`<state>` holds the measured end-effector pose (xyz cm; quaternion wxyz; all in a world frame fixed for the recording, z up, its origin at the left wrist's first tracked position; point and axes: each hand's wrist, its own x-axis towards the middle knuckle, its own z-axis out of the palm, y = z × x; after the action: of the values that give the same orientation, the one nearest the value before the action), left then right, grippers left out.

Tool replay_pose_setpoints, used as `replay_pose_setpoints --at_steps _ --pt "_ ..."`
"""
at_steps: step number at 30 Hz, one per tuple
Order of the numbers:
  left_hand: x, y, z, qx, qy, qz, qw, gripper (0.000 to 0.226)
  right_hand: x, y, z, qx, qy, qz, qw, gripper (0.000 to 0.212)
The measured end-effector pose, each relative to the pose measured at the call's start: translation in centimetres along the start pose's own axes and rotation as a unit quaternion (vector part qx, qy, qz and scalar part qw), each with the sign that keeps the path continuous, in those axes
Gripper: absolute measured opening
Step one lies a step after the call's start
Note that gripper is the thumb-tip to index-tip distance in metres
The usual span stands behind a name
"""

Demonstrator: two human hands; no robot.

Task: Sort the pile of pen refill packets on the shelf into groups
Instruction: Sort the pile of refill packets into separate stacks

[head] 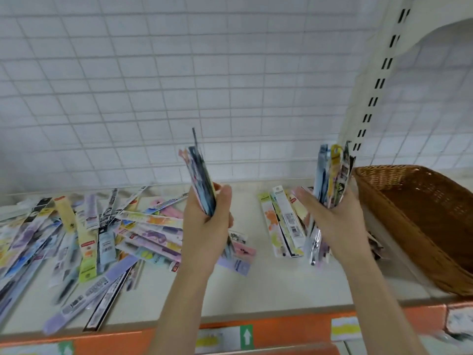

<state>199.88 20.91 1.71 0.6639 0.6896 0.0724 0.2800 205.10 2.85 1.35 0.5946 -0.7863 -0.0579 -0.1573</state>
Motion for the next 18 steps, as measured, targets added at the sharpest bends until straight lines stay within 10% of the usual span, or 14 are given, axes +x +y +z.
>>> replay_pose_setpoints --at_steps 18 --pt "-3.7 -4.3 2.5 0.071 -0.064 -0.04 0.995 0.02 -4.2 3.5 1.3 -0.083 -0.038 0.011 0.996 0.033"
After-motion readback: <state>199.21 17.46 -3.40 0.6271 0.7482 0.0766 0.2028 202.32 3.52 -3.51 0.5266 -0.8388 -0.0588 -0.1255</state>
